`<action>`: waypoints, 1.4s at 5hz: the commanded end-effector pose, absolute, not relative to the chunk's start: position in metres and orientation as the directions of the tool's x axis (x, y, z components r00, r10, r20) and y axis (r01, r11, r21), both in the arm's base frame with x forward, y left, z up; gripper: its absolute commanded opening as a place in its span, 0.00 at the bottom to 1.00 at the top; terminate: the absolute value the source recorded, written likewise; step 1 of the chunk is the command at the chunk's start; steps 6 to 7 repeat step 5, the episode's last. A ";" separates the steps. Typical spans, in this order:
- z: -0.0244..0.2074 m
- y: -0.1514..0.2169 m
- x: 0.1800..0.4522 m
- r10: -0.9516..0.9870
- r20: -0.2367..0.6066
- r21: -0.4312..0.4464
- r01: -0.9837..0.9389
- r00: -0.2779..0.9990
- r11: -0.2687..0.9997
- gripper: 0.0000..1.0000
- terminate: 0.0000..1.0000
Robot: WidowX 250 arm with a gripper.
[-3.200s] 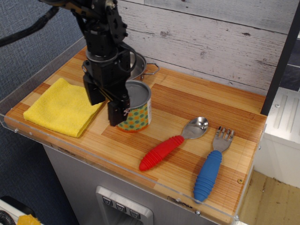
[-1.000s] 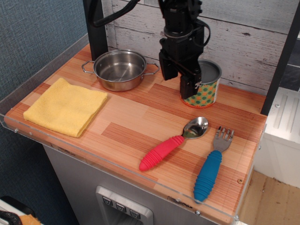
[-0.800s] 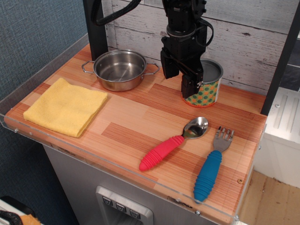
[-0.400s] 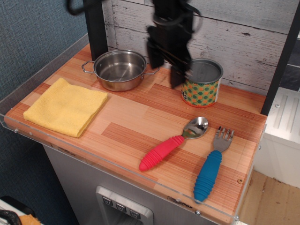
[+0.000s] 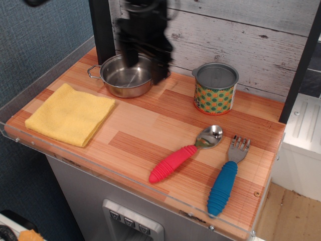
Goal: Slide the can back against the wall.
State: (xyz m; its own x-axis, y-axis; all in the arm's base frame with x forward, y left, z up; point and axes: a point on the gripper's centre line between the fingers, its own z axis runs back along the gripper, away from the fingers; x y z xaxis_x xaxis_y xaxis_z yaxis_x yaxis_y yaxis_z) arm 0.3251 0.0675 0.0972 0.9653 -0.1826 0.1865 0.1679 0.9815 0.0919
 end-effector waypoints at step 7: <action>0.122 0.158 0.310 0.185 0.243 0.120 -0.218 0.952 0.968 1.00 1.00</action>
